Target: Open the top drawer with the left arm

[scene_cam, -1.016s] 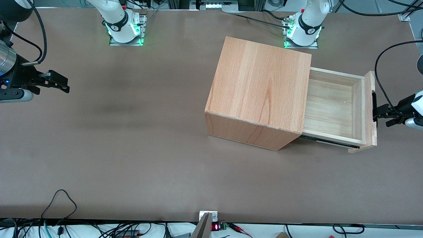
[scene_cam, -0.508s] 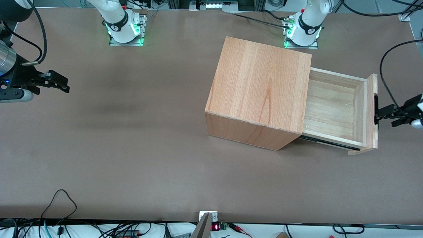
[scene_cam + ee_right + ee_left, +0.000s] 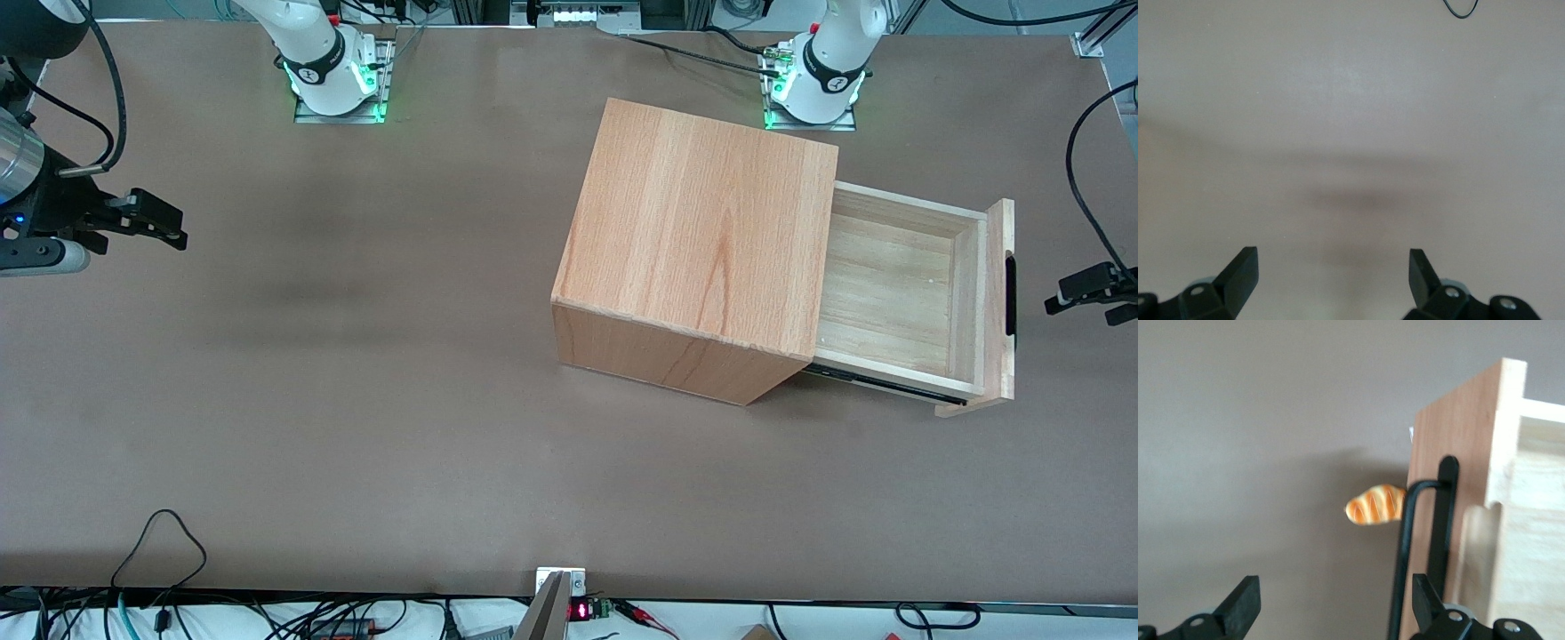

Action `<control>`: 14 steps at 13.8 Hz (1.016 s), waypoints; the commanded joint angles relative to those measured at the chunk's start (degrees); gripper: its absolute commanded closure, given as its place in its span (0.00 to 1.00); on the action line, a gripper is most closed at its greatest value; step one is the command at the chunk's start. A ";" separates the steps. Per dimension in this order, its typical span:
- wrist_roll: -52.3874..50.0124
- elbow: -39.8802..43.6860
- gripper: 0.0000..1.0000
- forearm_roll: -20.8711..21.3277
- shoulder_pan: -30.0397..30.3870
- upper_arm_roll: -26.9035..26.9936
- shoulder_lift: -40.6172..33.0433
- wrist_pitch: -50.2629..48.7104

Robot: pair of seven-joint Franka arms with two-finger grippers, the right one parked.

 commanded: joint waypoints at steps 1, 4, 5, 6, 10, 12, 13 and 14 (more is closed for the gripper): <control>-9.62 5.49 0.00 5.86 -3.34 0.67 -2.74 -9.04; -15.70 6.83 0.00 7.98 -5.63 0.05 -6.07 -14.24; -17.37 6.83 0.00 7.99 -6.42 -0.04 -7.56 -15.82; -19.13 6.74 0.00 8.16 -7.13 -0.21 -9.06 -17.40; -27.39 4.64 0.00 10.53 -9.07 -3.11 -15.74 -21.45; -30.47 3.32 0.00 10.62 -9.15 -5.21 -17.50 -21.72; -31.79 3.05 0.00 10.88 -9.15 -6.18 -18.29 -21.81; -33.10 2.70 0.00 11.58 -9.15 -7.32 -18.65 -22.42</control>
